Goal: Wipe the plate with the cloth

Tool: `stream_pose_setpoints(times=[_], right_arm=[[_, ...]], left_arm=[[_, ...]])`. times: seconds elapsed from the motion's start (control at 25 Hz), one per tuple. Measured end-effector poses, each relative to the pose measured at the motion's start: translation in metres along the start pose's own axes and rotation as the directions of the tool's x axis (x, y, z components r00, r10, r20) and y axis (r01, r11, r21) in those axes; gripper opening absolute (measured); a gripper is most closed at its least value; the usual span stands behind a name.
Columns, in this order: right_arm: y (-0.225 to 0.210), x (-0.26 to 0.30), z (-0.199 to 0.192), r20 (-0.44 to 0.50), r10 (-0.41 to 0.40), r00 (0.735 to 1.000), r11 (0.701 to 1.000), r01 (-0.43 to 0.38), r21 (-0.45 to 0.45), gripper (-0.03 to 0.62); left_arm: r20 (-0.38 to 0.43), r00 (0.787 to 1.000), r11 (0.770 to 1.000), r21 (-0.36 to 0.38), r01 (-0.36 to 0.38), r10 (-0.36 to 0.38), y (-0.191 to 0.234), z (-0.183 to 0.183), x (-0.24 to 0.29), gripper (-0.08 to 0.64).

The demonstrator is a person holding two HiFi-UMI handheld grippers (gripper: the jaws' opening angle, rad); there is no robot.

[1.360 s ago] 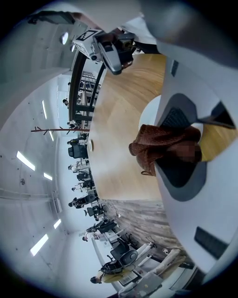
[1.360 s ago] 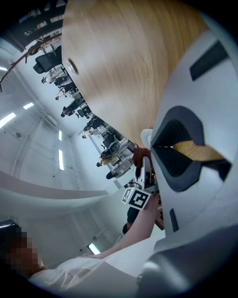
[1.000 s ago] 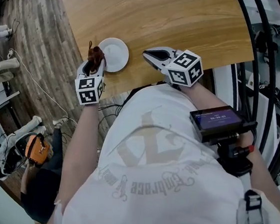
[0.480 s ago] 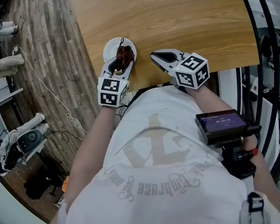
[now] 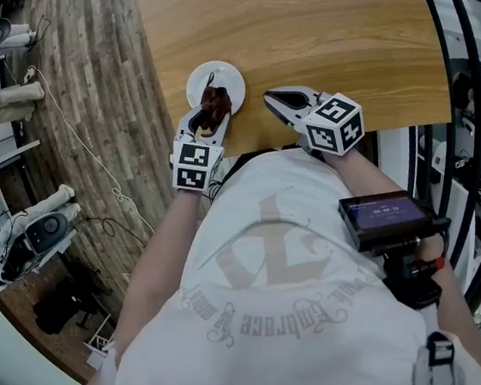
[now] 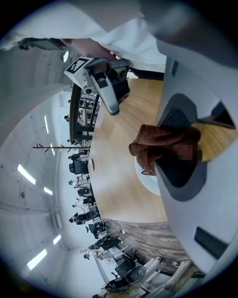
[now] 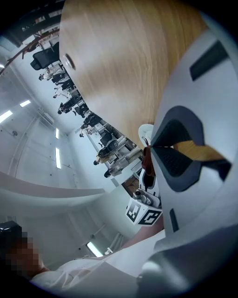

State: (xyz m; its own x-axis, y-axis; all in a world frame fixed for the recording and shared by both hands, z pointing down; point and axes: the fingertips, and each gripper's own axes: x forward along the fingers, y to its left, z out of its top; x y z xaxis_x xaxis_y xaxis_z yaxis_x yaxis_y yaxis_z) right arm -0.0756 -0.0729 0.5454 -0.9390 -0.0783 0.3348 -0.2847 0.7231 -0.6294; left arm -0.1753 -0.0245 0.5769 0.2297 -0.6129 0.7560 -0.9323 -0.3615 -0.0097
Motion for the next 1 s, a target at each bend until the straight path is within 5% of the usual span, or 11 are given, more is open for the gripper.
stream_pose_setpoints(times=[0.48,0.76,1.0], right_arm=[[0.005,0.006,0.004,-0.033,0.013,0.999,1.000,-0.014,-0.026,0.012],[-0.002,0.012,0.020,-0.034,0.005,0.999,0.998,-0.008,-0.070,0.012],[0.010,0.020,0.048,-0.034,0.021,0.999,0.988,-0.026,-0.149,0.012]], left_arm=[[0.014,0.984,0.973,-0.156,-0.172,0.176,0.072,-0.014,-0.028,0.170],[0.105,0.978,0.970,-0.188,-0.156,0.178,0.073,0.009,-0.032,0.170],[0.172,0.969,0.950,-0.288,-0.123,0.178,0.066,0.011,-0.043,0.170]])
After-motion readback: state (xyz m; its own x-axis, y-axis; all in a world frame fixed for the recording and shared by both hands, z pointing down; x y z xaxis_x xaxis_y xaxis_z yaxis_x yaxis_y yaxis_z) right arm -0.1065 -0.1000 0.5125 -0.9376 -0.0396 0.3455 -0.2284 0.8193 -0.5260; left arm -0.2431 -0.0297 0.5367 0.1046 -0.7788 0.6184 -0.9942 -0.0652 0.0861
